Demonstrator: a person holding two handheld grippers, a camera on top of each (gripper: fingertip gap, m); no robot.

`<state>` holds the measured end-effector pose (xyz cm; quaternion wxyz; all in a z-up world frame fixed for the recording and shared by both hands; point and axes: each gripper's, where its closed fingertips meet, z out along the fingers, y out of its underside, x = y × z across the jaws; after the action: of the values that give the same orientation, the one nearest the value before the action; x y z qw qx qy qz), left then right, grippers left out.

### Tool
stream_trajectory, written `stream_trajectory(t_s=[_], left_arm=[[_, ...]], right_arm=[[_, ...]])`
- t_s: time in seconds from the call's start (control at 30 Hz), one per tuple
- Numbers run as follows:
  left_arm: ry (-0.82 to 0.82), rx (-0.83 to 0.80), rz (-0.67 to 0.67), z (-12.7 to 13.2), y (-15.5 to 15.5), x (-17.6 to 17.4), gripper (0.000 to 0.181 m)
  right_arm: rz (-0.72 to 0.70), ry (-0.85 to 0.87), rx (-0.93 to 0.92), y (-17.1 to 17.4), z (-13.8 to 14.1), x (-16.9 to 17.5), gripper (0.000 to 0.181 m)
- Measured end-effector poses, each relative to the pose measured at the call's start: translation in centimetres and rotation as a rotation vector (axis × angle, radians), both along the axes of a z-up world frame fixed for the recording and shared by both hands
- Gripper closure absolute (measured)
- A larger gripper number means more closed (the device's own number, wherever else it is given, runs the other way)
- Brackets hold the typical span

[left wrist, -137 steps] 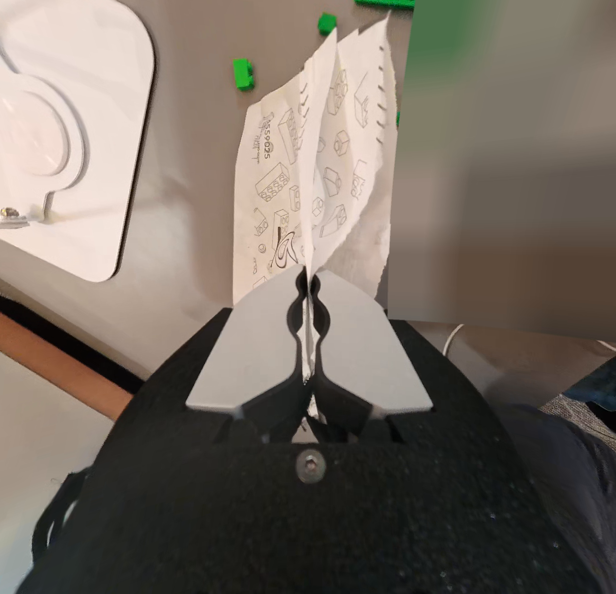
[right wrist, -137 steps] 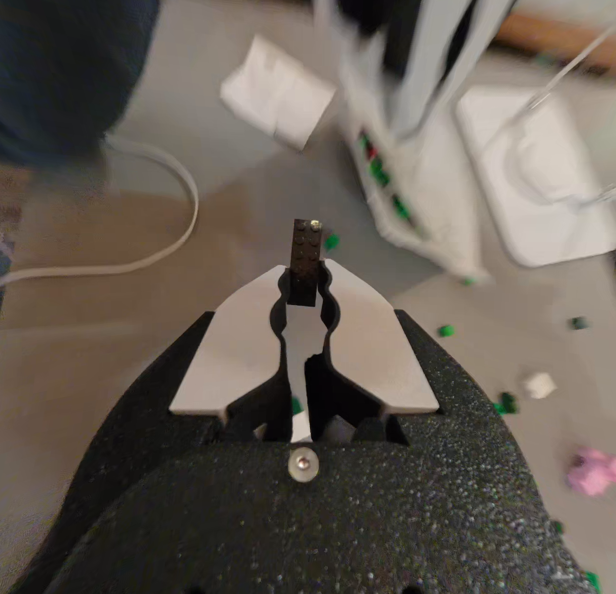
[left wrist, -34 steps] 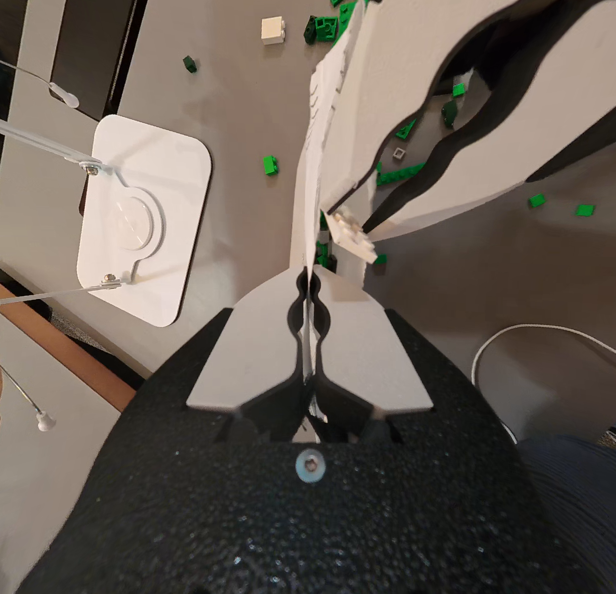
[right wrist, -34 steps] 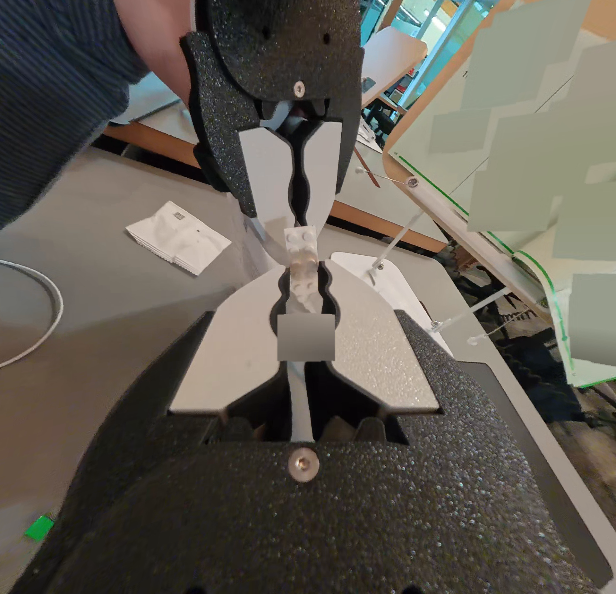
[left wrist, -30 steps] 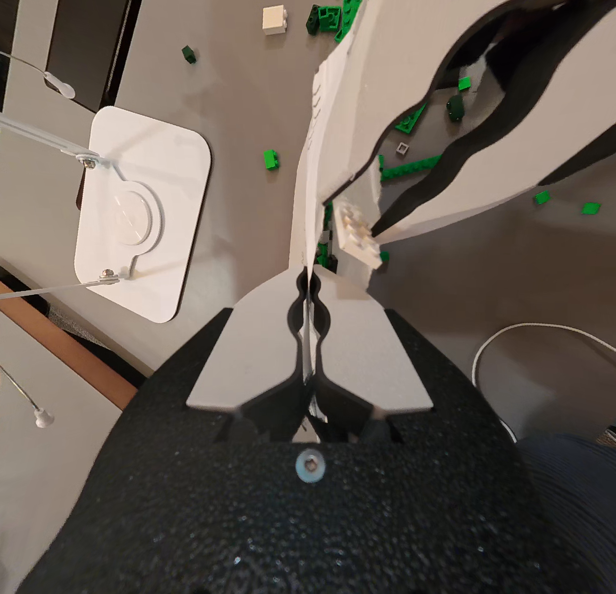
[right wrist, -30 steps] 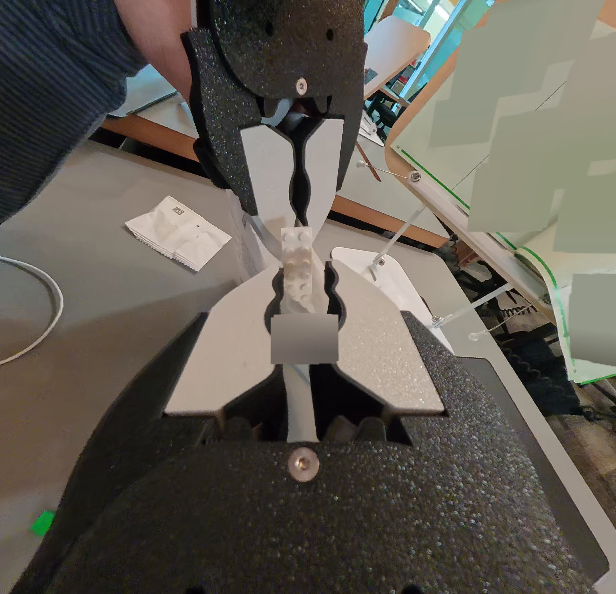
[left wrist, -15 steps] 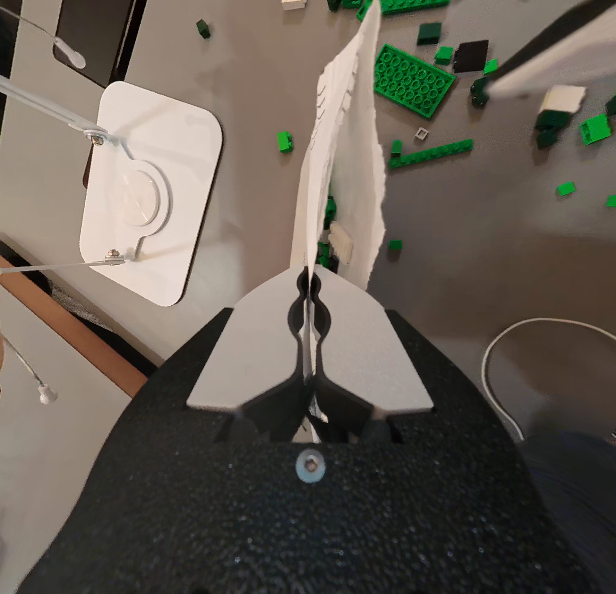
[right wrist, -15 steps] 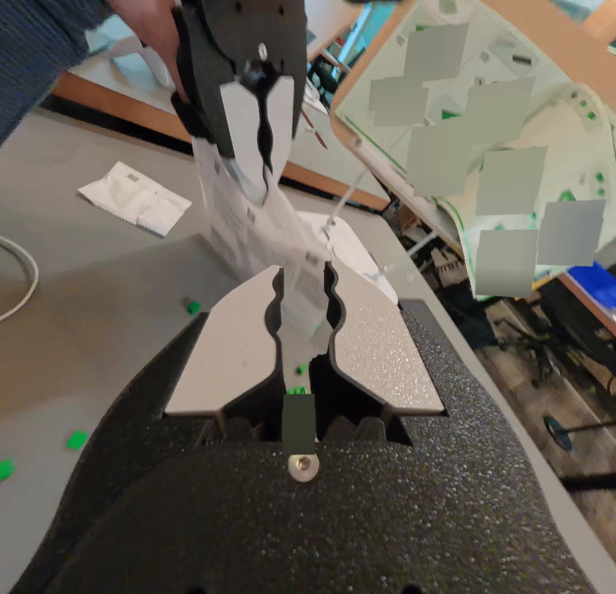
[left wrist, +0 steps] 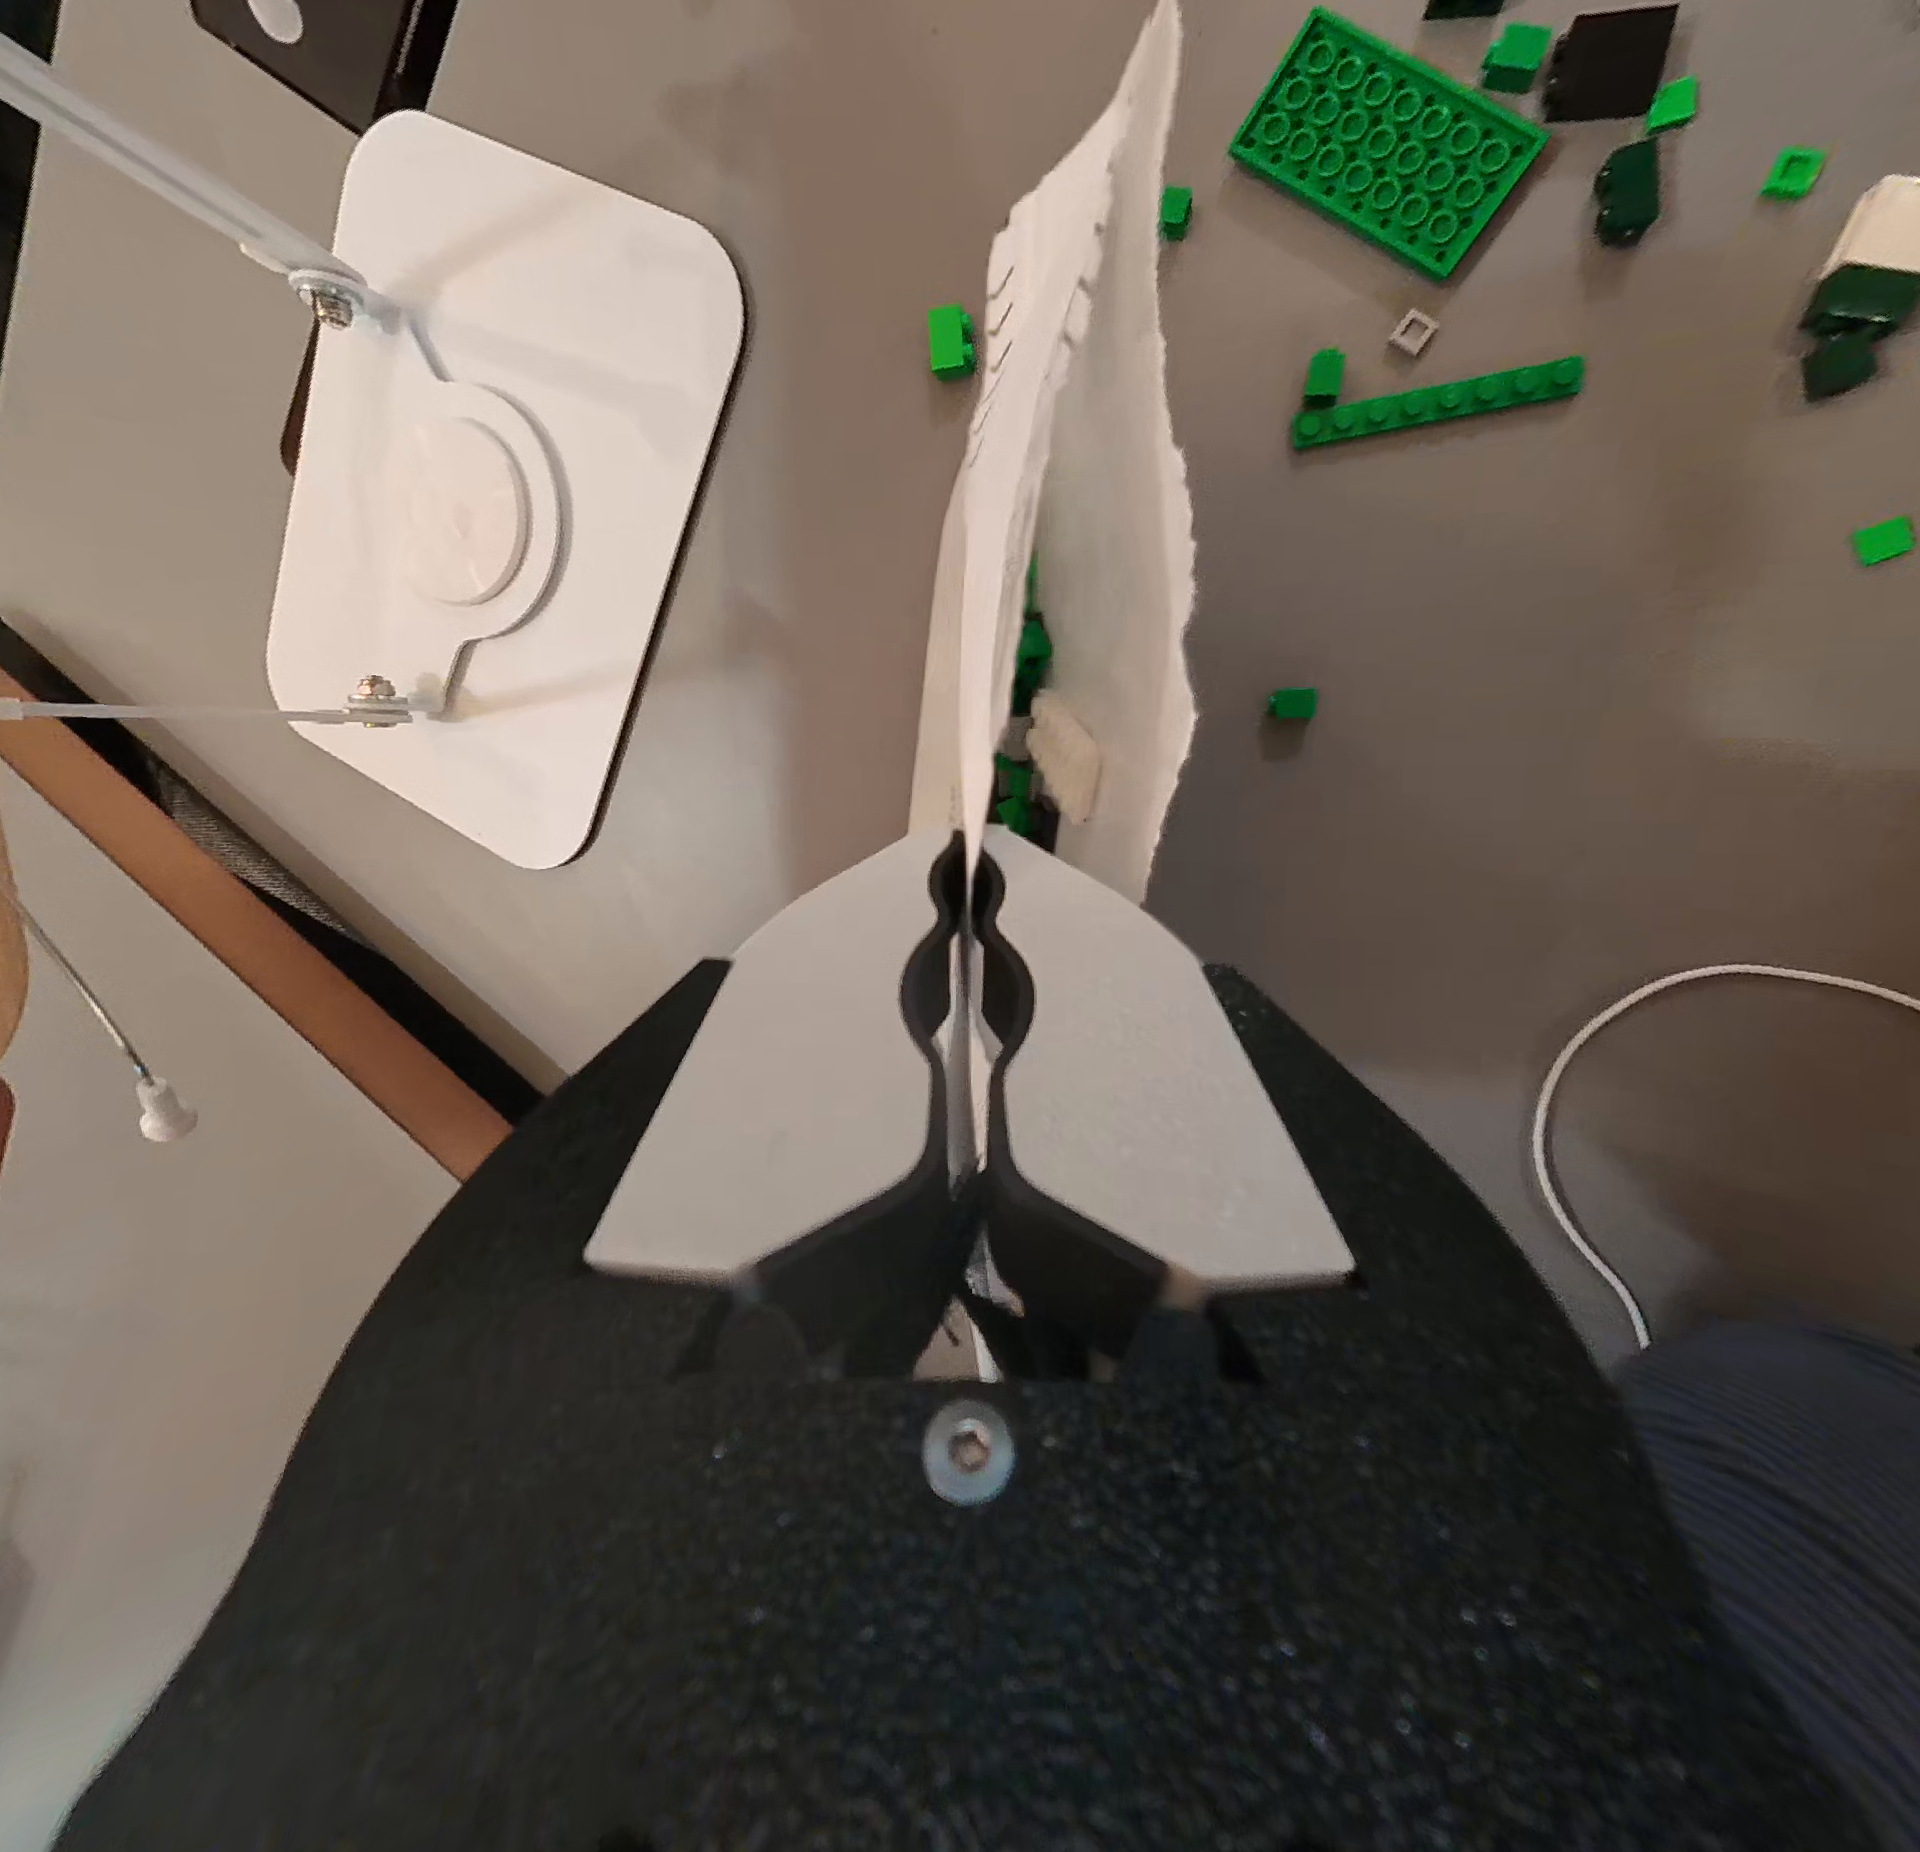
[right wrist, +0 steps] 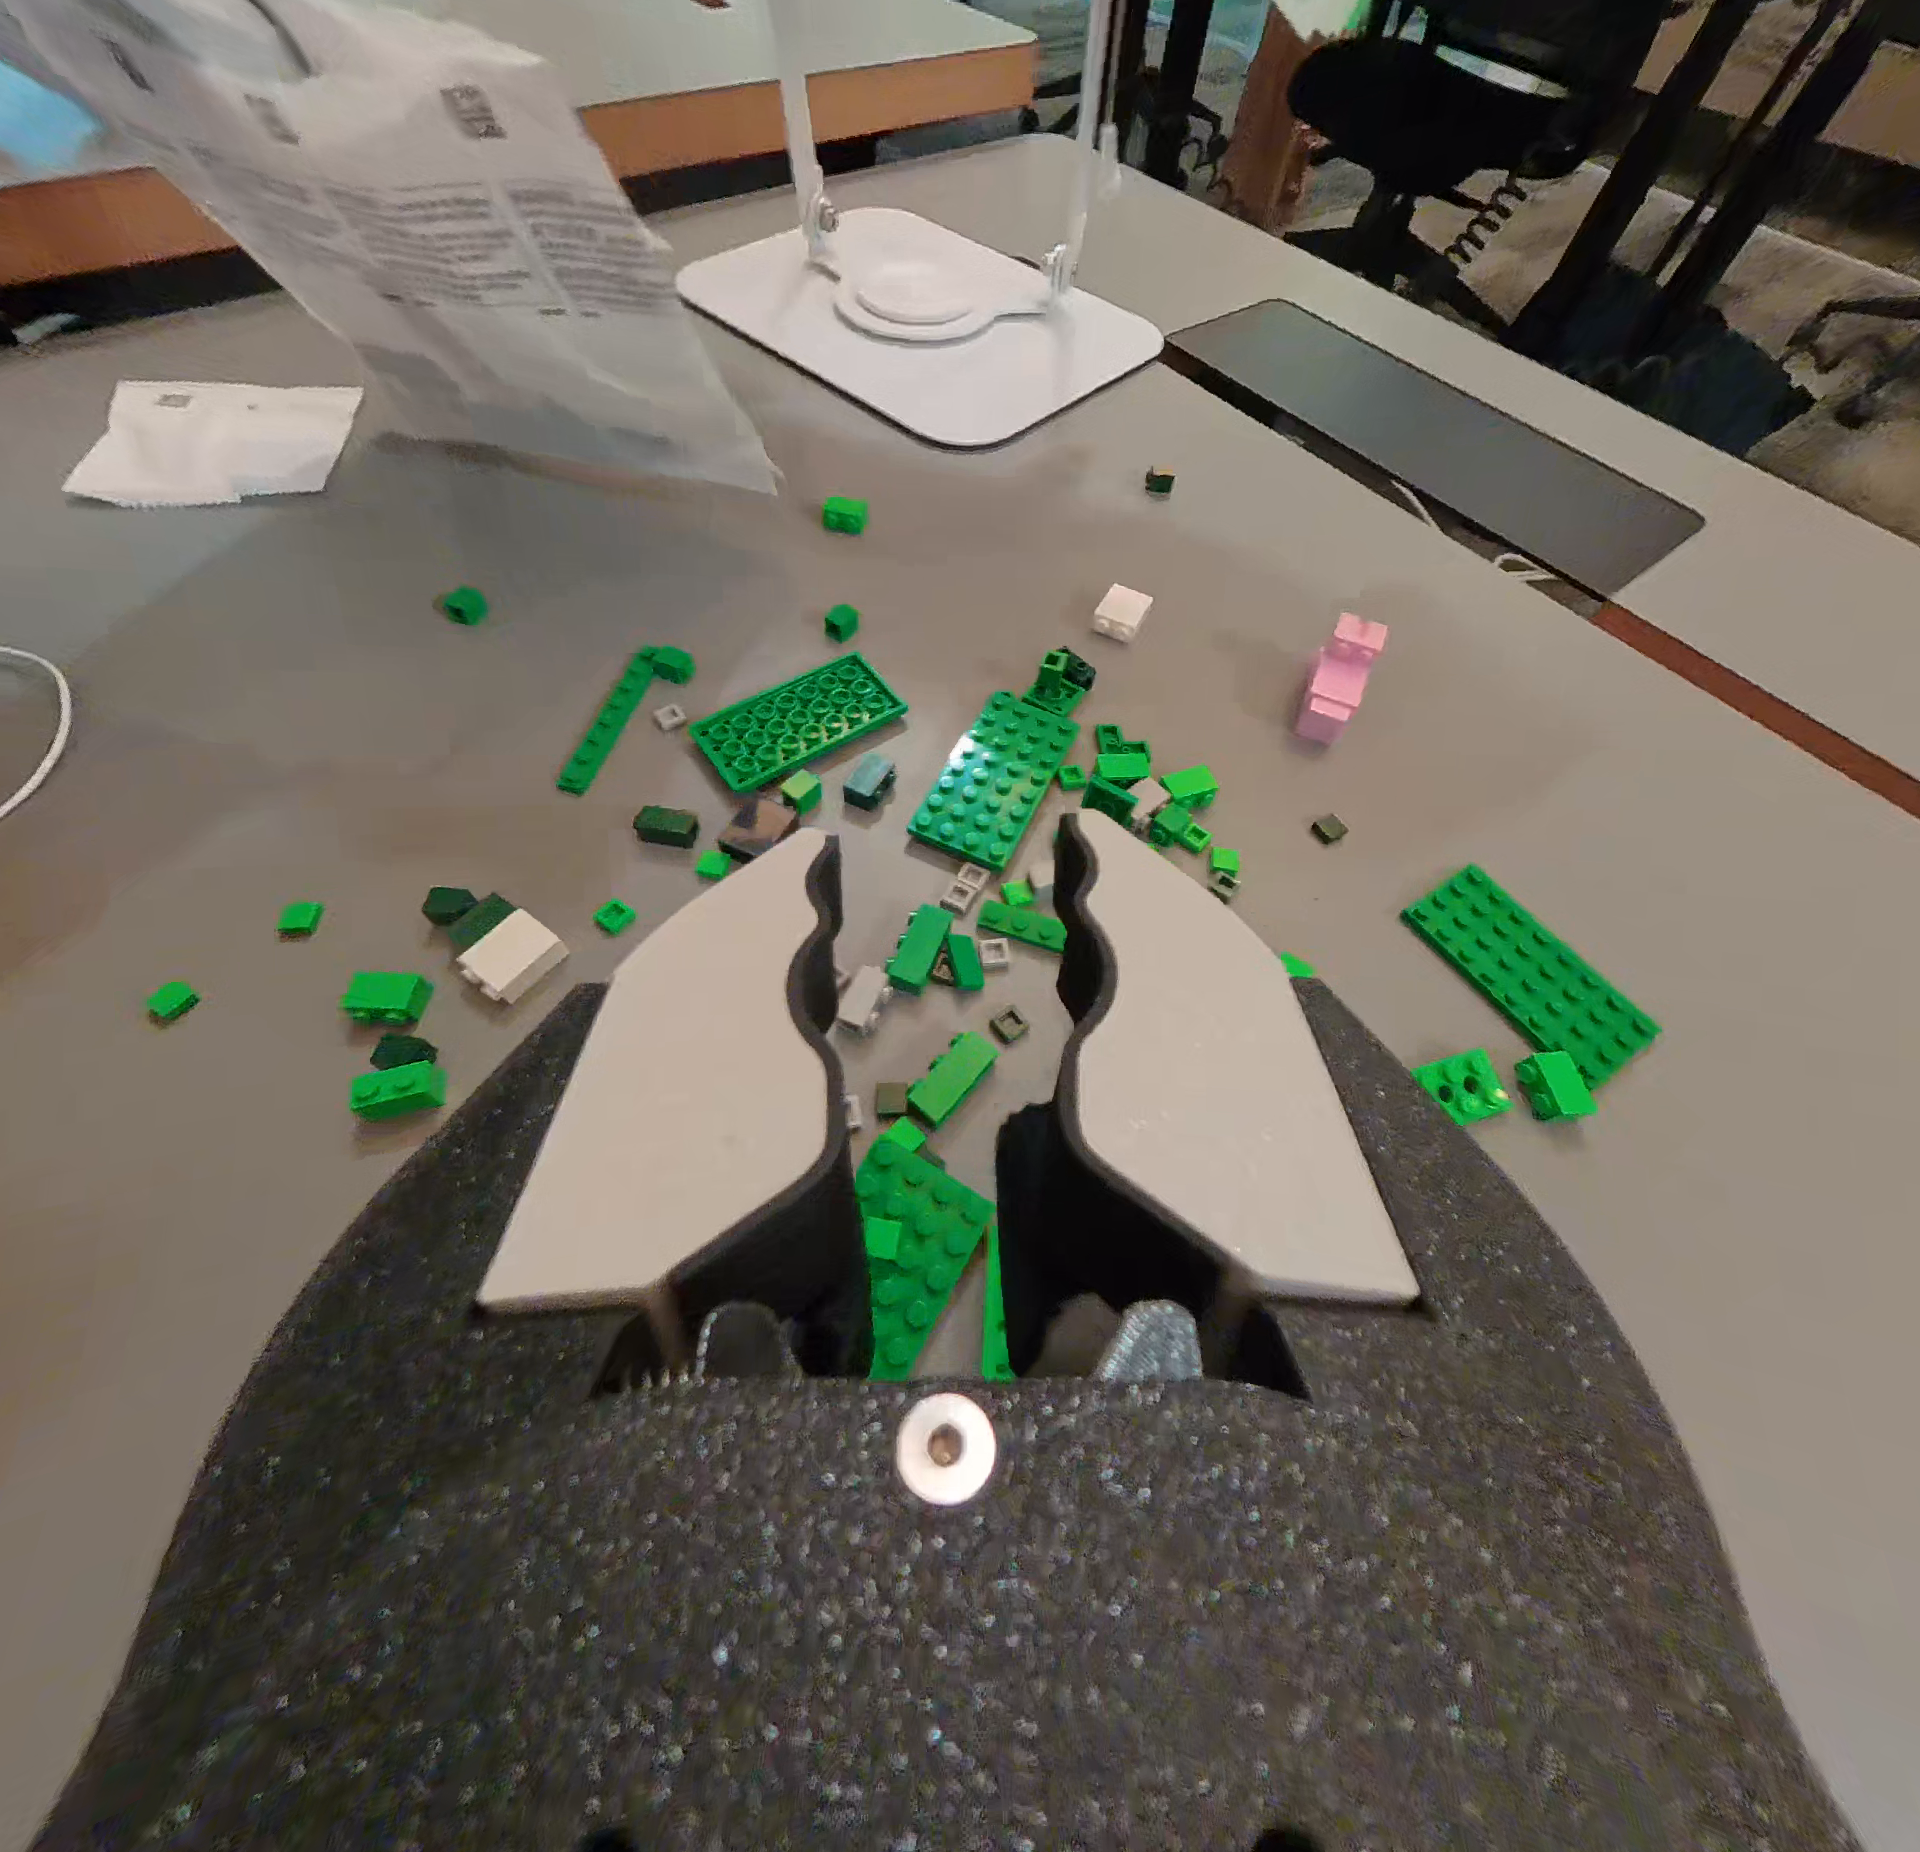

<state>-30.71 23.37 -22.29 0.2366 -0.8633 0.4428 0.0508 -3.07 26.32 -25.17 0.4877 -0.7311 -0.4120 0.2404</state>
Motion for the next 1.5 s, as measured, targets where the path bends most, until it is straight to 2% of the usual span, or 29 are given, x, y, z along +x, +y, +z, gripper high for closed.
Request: stream_trajectory(t_s=[0.17, 0.4, 0.57, 0.9, 1.3, 1.4, 1.5], left_arm=[[0.022, 0.031, 0.000, 0.5, 0.2, 0.1, 0.181], [0.081, 0.025, -0.010, 0.0, 0.6, 0.2, 0.181], [0.054, -0.008, -0.038, -0.3, 0.2, 0.8, 0.181], [0.058, 0.032, -0.088, -0.2, 0.9, 1.5, 0.181], [0.055, 0.012, -0.059, -0.3, 0.5, 0.6, 0.181], [0.054, 0.021, -0.061, -0.2, 0.6, 0.7, 0.181], [0.059, 0.034, -0.058, -0.2, 0.8, 0.9, 0.181]], right_arm=[[-0.119, 0.077, 0.003, 2.0, 0.3, 1.5, 0.137], [-0.149, 0.132, -0.068, 1.7, 0.2, 3.4, 0.135], [-0.231, 0.090, -0.016, 2.2, 0.5, 4.8, 0.135], [-0.261, 0.015, 0.035, 2.7, -0.5, 5.0, 0.137], [-0.220, 0.035, 0.059, 2.5, -0.4, 4.2, 0.139], [-0.122, 0.025, 0.069, 1.3, -0.4, 2.7, 0.156], [-0.025, -0.036, 0.053, 0.2, -1.5, 1.2, 0.159]])
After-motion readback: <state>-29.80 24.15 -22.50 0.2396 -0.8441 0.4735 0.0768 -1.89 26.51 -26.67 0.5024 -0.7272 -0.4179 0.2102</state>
